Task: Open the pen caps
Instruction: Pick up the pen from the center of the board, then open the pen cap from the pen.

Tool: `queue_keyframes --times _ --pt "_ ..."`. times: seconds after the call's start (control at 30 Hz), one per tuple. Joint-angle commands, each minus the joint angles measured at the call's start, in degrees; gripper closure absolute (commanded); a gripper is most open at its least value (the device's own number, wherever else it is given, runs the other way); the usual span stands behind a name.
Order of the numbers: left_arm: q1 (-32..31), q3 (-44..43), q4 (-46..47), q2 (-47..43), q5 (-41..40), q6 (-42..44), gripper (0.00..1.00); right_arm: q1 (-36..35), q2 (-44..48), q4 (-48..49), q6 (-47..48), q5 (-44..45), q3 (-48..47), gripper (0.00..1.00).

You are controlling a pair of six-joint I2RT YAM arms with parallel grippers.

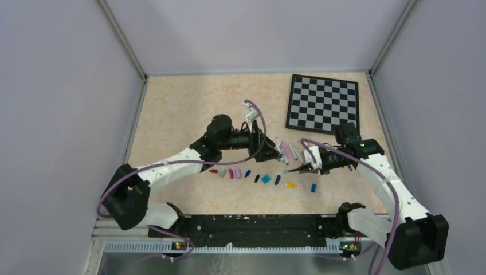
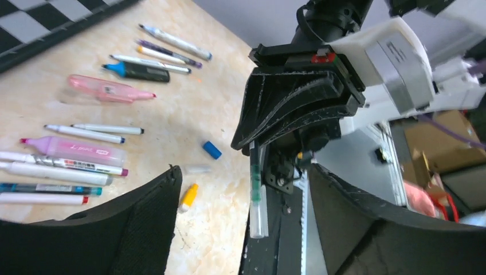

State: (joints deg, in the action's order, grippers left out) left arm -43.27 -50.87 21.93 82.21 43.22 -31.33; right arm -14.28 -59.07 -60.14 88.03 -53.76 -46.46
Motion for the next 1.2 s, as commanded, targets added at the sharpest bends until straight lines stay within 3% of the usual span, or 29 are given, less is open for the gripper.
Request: queue_keyframes --times 0.0,0.1,0.33,0.47,0.57,0.7,0.93,1.17 --pt "0.89 9.32 15.01 -7.28 -10.71 -2.07 0.03 3.92 2.77 6.26 -16.57 -11.4 1.73 1.0" --pt "2.47 14.84 23.83 -9.21 -11.12 -7.49 0.01 4.89 2.91 10.87 -24.25 -13.9 3.27 1.0" --pt "5.35 22.27 44.63 -6.67 -6.78 -17.0 0.01 7.35 1.46 29.71 -52.87 -22.66 7.84 1.0" --pt "5.31 21.61 47.81 -3.79 -5.94 -19.97 0.01 8.24 0.05 52.47 -77.2 -31.12 13.14 1.0" --pt "5.02 20.57 48.11 -2.68 -7.12 -21.26 0.01 8.26 -0.79 68.97 -92.58 -31.98 16.57 1.0" --pt "3.89 19.75 46.89 -2.56 -9.82 -21.09 0.02 8.25 -1.23 68.09 -92.45 -29.33 16.53 1.0" --pt "1.06 17.92 46.78 0.62 -12.43 -23.57 0.13 8.09 -1.58 68.27 -93.04 -26.1 16.79 1.0" --pt "-2.17 15.05 47.76 4.08 -15.8 -24.4 0.35 7.68 -1.75 68.27 -93.04 -24.26 17.18 1.0"
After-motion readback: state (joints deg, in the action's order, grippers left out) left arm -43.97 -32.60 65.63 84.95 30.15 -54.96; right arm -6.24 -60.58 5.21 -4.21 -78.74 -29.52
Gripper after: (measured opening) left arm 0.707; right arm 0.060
